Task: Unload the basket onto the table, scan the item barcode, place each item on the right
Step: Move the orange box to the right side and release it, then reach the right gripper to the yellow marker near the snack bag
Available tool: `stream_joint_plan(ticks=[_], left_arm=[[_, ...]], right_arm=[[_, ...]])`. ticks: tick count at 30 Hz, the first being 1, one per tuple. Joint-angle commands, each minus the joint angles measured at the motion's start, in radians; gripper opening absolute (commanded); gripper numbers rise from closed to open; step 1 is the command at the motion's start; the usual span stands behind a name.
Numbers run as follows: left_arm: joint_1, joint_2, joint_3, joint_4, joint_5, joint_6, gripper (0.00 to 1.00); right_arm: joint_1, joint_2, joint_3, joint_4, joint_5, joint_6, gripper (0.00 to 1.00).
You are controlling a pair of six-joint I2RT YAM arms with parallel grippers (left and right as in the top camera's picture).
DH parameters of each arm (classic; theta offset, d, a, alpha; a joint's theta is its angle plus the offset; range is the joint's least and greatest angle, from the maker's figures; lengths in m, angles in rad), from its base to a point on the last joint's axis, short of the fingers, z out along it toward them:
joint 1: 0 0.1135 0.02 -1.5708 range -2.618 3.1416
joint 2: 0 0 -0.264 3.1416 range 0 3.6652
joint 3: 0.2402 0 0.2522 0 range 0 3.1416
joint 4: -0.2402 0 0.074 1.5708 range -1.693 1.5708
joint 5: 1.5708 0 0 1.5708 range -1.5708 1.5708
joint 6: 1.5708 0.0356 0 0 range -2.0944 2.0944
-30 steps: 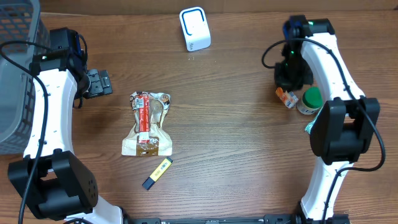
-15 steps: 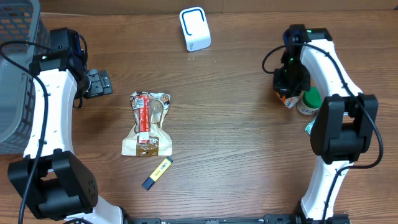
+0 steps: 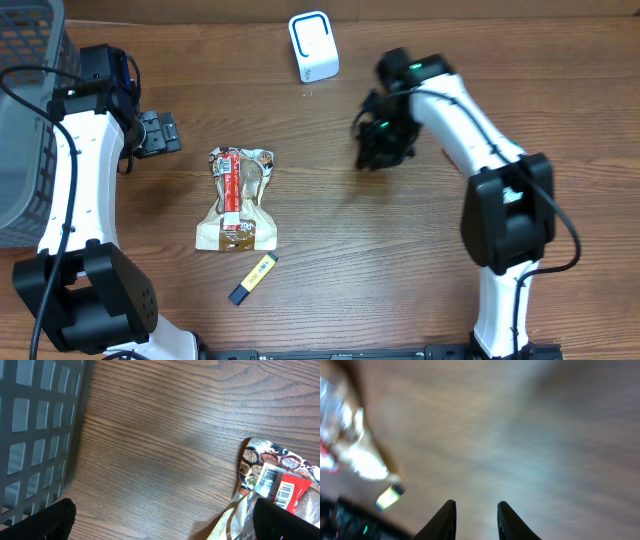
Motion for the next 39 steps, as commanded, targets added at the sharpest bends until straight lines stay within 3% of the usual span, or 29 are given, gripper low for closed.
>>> stream_joint_plan(ticks=[1,9,12,17,19,20,21,22,23,25,30,39], left_arm=[[-0.004,0.0,0.002,0.001,0.002,0.018,1.0],[-0.004,0.0,0.002,0.001,0.002,0.018,1.0],[-0.004,0.0,0.002,0.001,0.002,0.018,0.99],[-0.004,0.0,0.002,0.001,0.002,0.018,1.0],[-0.004,0.0,0.002,0.001,0.002,0.018,1.0],[-0.004,0.0,0.002,0.001,0.002,0.018,1.0],[-0.004,0.0,0.002,0.001,0.002,0.018,1.0],[-0.004,0.0,0.002,0.001,0.002,0.018,1.0],[-0.004,0.0,0.002,0.001,0.002,0.018,1.0],[-0.004,0.0,0.002,0.001,0.002,0.018,1.0],[-0.004,0.0,0.002,0.001,0.002,0.018,1.0],[-0.004,0.0,0.002,0.001,0.002,0.019,1.0]], right_arm=[[0.103,-0.002,-0.005,-0.018,-0.078,0.071,0.21],[0.38,-0.003,-0.005,0.047,-0.068,0.279,0.2],[0.471,-0.003,-0.005,0.098,-0.066,0.393,0.05],[0.593,-0.003,-0.005,0.146,-0.013,0.609,0.04],[0.628,-0.003,-0.005,0.15,0.053,0.718,0.17],[0.642,-0.003,-0.005,0.146,0.085,0.777,0.4],[0.653,-0.003,-0.005,0.143,0.113,0.831,0.56],[0.673,-0.003,-0.005,0.139,0.143,0.937,0.83],[0.683,-0.003,-0.005,0.143,0.156,0.978,0.91],[0.697,-0.003,-0.005,0.152,0.198,1.048,0.88],[0.718,-0.001,-0.006,0.162,0.296,1.219,0.67],[0.748,0.003,-0.032,0.208,0.314,1.333,0.57]])
